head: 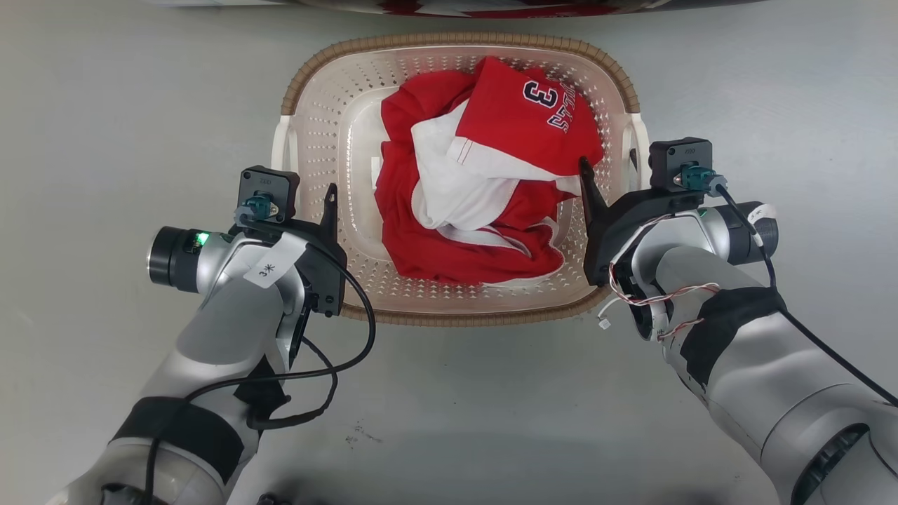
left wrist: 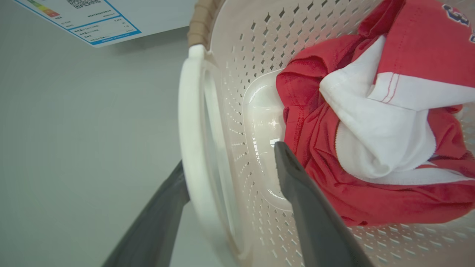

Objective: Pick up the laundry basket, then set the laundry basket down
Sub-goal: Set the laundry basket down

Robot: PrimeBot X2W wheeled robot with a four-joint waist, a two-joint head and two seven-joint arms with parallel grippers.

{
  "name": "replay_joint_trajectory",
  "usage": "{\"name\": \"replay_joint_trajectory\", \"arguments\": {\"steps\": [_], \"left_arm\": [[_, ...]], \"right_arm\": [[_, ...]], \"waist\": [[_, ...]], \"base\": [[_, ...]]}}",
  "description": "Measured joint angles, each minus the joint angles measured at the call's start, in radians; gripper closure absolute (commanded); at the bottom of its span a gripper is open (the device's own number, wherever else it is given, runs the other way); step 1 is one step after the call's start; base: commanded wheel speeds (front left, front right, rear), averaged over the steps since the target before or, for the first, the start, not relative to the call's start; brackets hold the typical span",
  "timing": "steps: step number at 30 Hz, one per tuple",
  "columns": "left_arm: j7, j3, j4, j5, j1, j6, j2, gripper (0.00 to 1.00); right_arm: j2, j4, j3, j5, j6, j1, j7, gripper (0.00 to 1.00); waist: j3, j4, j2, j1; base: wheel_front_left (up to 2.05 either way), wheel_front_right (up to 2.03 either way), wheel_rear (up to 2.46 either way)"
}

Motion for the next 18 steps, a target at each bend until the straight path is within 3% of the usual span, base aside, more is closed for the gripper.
{"name": "replay_joint_trajectory", "arguments": {"steps": [18], "left_arm": [[-0.020, 0.018, 0.027, -0.004, 0.005, 0.000, -0.008, 0.00]], "right_arm": [[0.002, 0.035, 0.002, 0.002, 0.000, 0.009, -0.012, 0.00]], "waist": [[-0.081, -0.001, 0.0000, 0.0000]], "base": [[0.00, 0.00, 0.00]]}}
